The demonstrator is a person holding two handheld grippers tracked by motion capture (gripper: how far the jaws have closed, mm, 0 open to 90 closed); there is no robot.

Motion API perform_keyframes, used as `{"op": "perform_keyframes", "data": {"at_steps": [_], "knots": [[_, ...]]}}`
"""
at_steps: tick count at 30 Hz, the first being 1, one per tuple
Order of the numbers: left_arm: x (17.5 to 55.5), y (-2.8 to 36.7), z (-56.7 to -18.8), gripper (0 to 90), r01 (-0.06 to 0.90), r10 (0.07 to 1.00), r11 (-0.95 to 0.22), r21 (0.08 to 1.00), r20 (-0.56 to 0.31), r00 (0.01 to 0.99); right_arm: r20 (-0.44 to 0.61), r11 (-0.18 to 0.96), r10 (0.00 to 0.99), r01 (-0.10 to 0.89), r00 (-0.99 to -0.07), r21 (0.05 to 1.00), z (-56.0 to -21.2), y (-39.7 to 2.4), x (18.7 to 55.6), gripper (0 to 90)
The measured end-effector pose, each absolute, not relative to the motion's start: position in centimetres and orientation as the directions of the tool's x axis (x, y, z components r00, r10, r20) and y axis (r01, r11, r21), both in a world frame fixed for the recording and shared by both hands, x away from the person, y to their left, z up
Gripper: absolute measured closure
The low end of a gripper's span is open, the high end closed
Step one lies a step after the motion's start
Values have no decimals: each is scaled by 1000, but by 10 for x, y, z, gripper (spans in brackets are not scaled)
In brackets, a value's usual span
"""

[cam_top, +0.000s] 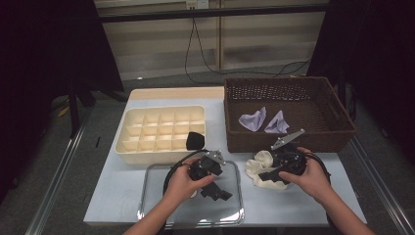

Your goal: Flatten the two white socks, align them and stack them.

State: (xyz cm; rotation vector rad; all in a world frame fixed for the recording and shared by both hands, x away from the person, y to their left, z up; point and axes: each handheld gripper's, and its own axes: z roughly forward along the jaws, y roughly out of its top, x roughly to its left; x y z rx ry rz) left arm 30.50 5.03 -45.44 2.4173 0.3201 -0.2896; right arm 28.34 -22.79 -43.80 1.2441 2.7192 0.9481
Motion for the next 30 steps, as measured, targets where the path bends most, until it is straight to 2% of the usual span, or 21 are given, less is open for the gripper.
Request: {"op": "perform_keyframes", "data": {"at_steps": [1, 2, 4, 7, 8, 11, 17, 21, 23, 30], "knots": [[305, 50, -454, 37, 307, 157, -743, 595, -290, 944, 236, 503, 689, 686, -685, 526, -438, -228, 283, 398], [305, 50, -454, 37, 311, 162, -744, 591, -292, 943, 218, 516, 692, 682, -688, 518, -441, -226, 283, 454], [305, 51, -454, 37, 304, 157, -747, 592, -288, 945, 219, 513, 697, 689, -682, 513, -443, -225, 283, 477], [304, 51, -454, 37, 320, 168, -735, 598, -296, 940, 189, 532, 705, 686, -684, 496, -449, -224, 284, 611], [304, 51, -453, 37, 318, 166, -738, 596, -296, 941, 181, 532, 712, 690, -678, 491, -449, -224, 284, 700], [305, 52, -453, 37, 312, 161, -734, 603, -292, 943, 179, 525, 720, 696, -670, 489, -445, -224, 286, 788], [307, 52, -452, 37, 301, 153, -748, 592, -288, 945, 152, 495, 749, 698, -644, 518, -428, -229, 292, 808], [307, 52, -453, 37, 304, 158, -741, 599, -284, 946, 91, 492, 768, 674, -634, 551, -419, -230, 297, 803], [306, 51, -454, 37, 314, 165, -734, 602, -291, 943, 85, 485, 766, 660, -637, 574, -421, -227, 297, 801], [305, 52, -452, 37, 314, 167, -731, 605, -288, 943, 110, 541, 714, 645, -691, 540, -436, -204, 279, 762]]}}
